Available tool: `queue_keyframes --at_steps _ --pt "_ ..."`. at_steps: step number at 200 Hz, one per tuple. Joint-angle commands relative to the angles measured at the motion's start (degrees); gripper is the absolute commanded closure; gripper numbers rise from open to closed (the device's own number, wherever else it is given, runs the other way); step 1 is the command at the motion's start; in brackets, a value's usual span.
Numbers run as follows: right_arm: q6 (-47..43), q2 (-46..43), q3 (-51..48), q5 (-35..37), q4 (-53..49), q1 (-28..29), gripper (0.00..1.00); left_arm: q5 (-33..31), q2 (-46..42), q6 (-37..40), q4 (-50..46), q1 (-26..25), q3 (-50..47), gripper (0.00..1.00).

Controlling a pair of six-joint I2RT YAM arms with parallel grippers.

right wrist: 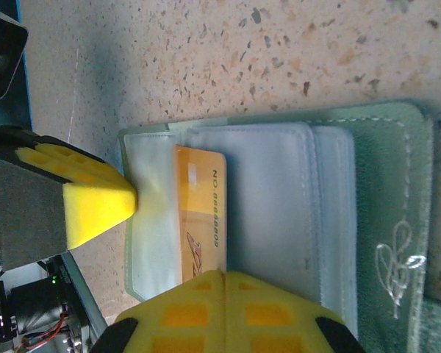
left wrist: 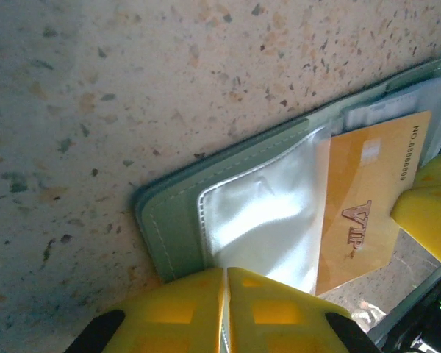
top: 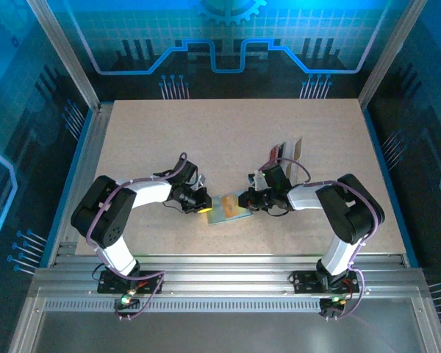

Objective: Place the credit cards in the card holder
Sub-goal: Insert the credit card into the card slot.

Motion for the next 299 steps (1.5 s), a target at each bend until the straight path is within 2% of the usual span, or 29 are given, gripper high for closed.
queue_keyframes --at_steps 1,74,152,196,223,255,299 --pt "1.7 -0.2 0.3 -0.6 -2.6 1.0 1.0 -0.8 0.7 0.5 -0.6 0.3 -1.7 0.89" --pt "3.5 0.7 0.9 0.4 -2.3 3.0 1.0 -0.9 0.2 0.2 0.1 0.3 -2.9 0.89" --pt "0.5 -1.6 0.6 2.1 -3.1 5.4 1.0 -1.0 0.0 0.2 -0.1 0.3 -2.8 0.89" --pt "-3.3 -2.3 -0.5 0.4 -2.7 5.2 1.0 -0.4 0.3 -0.2 -1.4 0.5 -1.8 0.88" --pt "-4.7 -2.1 -1.4 -1.1 -1.0 4.6 1.0 3.6 0.7 -2.6 1.3 2.7 -3.1 0.88" --pt "-5.9 -1.8 -2.2 -2.7 1.5 4.0 1.0 2.4 -2.0 -1.6 -1.7 2.9 -1.5 0.86" --pt "-6.6 0.1 -2.5 -5.0 4.7 3.7 1.0 2.8 -1.3 -1.4 -2.2 3.0 -1.1 0.86"
